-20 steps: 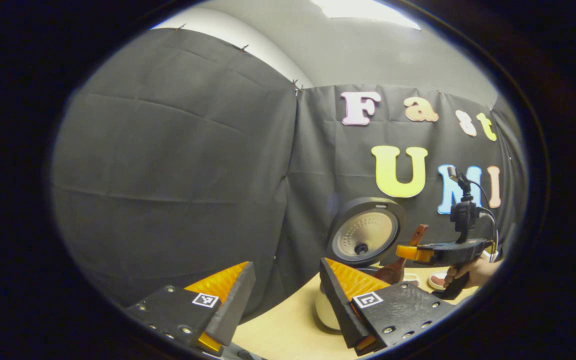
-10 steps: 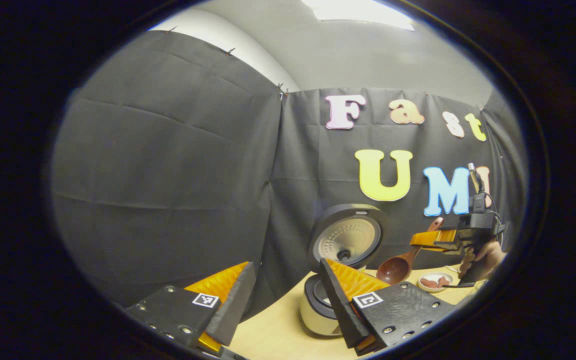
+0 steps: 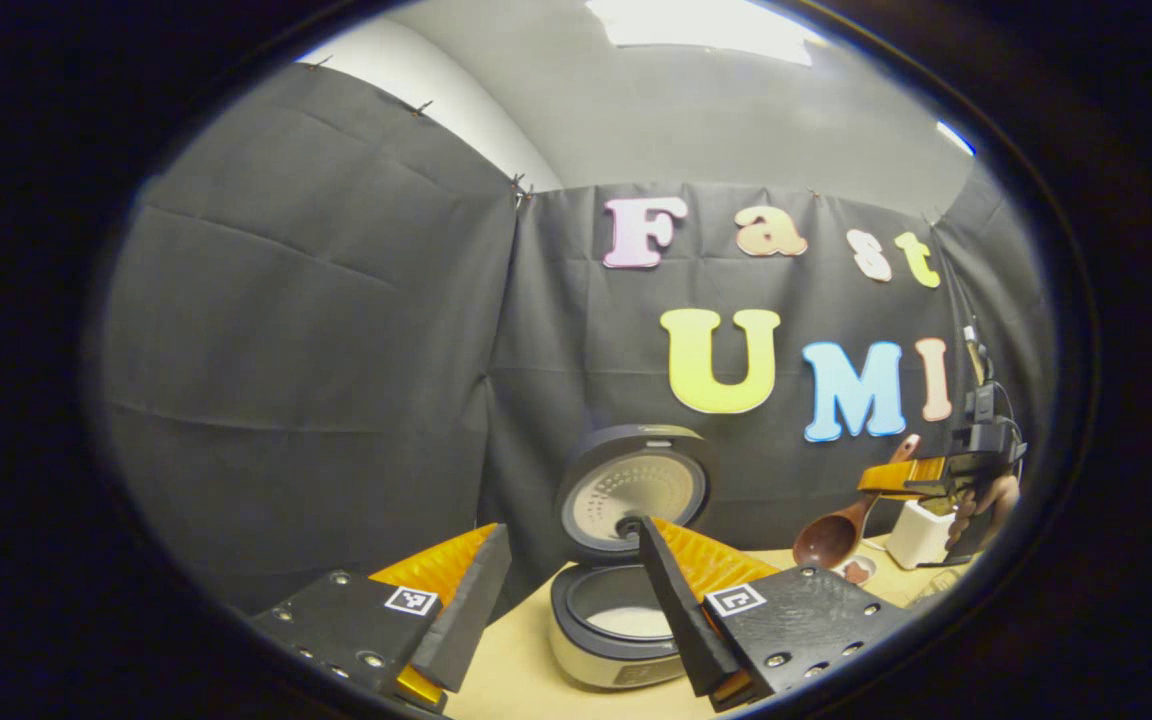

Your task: Close the left gripper, press the button to open the rice cooker; take a wooden spoon from the chopstick holder with the right hand, scoop a spoonful of rice and pour it into the rice cooker, then put the wooden spoon back into the chopstick holder.

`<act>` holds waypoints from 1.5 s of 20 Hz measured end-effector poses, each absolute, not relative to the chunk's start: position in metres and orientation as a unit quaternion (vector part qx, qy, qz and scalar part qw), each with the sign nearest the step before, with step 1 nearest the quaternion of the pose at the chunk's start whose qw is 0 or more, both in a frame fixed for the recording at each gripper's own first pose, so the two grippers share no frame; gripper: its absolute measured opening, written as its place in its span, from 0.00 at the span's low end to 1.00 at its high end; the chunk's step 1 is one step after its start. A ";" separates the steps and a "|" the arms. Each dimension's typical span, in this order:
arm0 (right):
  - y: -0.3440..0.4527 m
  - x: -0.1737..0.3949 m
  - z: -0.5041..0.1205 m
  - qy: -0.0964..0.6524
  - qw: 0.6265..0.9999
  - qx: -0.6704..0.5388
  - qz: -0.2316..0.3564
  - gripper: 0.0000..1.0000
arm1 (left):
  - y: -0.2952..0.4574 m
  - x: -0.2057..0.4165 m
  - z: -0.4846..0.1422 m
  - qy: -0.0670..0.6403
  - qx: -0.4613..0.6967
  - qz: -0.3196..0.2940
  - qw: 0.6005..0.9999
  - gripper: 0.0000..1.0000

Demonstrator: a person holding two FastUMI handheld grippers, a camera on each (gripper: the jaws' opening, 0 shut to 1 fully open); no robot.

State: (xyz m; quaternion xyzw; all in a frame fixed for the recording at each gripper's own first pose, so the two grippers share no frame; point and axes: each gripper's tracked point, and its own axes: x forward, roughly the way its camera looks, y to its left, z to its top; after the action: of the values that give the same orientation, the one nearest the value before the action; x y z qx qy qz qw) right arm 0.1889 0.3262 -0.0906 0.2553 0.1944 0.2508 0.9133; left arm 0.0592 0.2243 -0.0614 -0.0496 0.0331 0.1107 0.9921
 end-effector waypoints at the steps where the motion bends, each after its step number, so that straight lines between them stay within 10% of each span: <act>1: 0.318 0.191 -0.094 0.193 0.916 0.256 0.242 0.06 | 0.218 0.062 -0.059 0.032 -0.049 0.106 0.993 0.81; 30: 0.031 0.139 -0.180 0.231 0.955 0.187 0.012 0.06 | 0.068 0.103 -0.042 0.029 -0.056 -0.008 0.998 0.79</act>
State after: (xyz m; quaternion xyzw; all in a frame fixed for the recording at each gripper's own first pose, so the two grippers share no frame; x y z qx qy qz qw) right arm 0.1392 0.0313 -0.1804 0.1869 0.2310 0.0116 0.9548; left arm 0.1026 0.0681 -0.0418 -0.0560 0.0287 -0.0082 0.9980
